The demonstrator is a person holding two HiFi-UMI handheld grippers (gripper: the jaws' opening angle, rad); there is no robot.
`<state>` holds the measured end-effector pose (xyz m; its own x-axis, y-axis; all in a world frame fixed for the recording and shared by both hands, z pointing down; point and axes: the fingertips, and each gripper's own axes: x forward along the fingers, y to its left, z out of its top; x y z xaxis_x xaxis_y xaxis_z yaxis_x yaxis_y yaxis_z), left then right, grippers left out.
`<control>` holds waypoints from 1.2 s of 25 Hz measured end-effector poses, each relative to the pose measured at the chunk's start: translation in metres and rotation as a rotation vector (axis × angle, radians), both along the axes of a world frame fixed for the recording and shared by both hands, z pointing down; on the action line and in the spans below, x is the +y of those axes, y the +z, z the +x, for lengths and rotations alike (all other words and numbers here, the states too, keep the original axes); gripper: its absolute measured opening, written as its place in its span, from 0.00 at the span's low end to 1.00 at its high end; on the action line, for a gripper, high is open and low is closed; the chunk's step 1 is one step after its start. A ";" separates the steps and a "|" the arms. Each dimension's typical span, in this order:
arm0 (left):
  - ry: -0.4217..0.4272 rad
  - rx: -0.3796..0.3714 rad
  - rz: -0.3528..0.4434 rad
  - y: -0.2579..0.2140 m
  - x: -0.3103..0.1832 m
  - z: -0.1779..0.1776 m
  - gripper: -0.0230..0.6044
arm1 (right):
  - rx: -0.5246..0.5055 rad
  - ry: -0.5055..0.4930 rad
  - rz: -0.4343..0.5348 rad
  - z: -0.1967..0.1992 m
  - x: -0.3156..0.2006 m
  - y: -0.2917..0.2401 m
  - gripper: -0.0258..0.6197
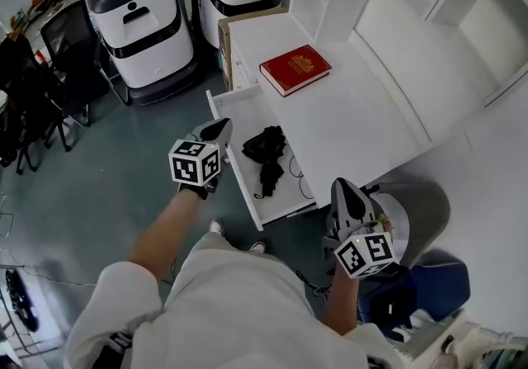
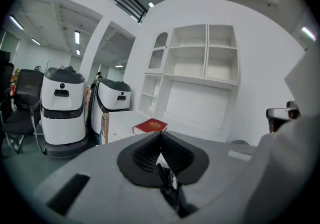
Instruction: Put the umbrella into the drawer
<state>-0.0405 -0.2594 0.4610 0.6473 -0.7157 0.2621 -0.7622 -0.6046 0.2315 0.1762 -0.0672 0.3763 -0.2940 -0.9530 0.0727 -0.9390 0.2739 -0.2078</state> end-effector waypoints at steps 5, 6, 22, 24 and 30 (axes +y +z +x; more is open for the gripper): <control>-0.006 0.029 0.125 -0.050 0.016 -0.021 0.06 | 0.036 -0.017 0.030 -0.004 -0.006 -0.019 0.04; -0.003 0.043 0.146 -0.059 0.021 -0.025 0.06 | 0.043 -0.022 0.040 -0.004 -0.006 -0.023 0.04; -0.120 0.098 0.400 -0.138 0.084 -0.094 0.06 | 0.067 0.042 0.076 0.025 0.019 -0.041 0.04; -0.140 0.101 0.422 -0.145 0.092 -0.100 0.06 | 0.066 0.057 0.073 0.029 0.025 -0.039 0.04; -0.207 0.101 0.467 -0.159 0.118 -0.123 0.06 | 0.075 0.085 0.072 0.037 0.033 -0.040 0.04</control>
